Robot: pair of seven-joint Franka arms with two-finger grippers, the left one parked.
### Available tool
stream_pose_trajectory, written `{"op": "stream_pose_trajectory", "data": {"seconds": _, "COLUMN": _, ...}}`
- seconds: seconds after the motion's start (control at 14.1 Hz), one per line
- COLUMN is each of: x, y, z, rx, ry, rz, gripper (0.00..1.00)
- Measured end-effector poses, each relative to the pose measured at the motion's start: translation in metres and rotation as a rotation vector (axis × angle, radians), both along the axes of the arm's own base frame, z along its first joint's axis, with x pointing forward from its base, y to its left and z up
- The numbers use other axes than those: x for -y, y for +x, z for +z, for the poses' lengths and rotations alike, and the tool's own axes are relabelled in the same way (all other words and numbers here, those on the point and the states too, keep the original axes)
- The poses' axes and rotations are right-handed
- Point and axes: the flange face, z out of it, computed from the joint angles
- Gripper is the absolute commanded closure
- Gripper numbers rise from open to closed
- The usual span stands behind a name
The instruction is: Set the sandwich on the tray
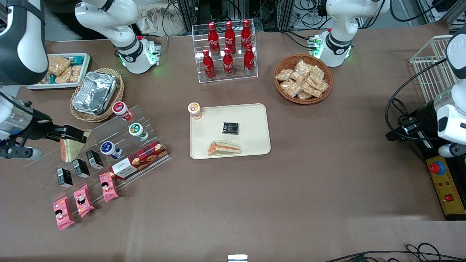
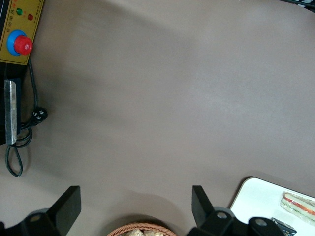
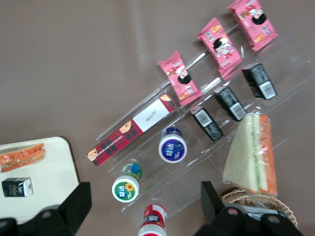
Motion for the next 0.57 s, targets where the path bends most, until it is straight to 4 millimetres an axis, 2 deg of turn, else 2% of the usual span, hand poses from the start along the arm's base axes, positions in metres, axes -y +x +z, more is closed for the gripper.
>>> {"op": "stream_pose_trajectory", "data": {"seconds": 0.14, "x": 0.020, "y": -0.002, "z": 0.002, "rx": 0.003, "ry": 0.000, "rz": -0.034, "gripper": 0.01}}
{"op": "stream_pose_trajectory", "data": {"seconds": 0.28, "x": 0.032, "y": -0.003, "z": 0.006, "rx": 0.011, "ry": 0.000, "rz": -0.053, "gripper": 0.01}}
{"op": "stream_pose_trajectory", "data": {"seconds": 0.57, "x": 0.037, "y": -0.008, "z": 0.017, "rx": 0.028, "ry": 0.000, "rz": -0.063, "gripper": 0.01}}
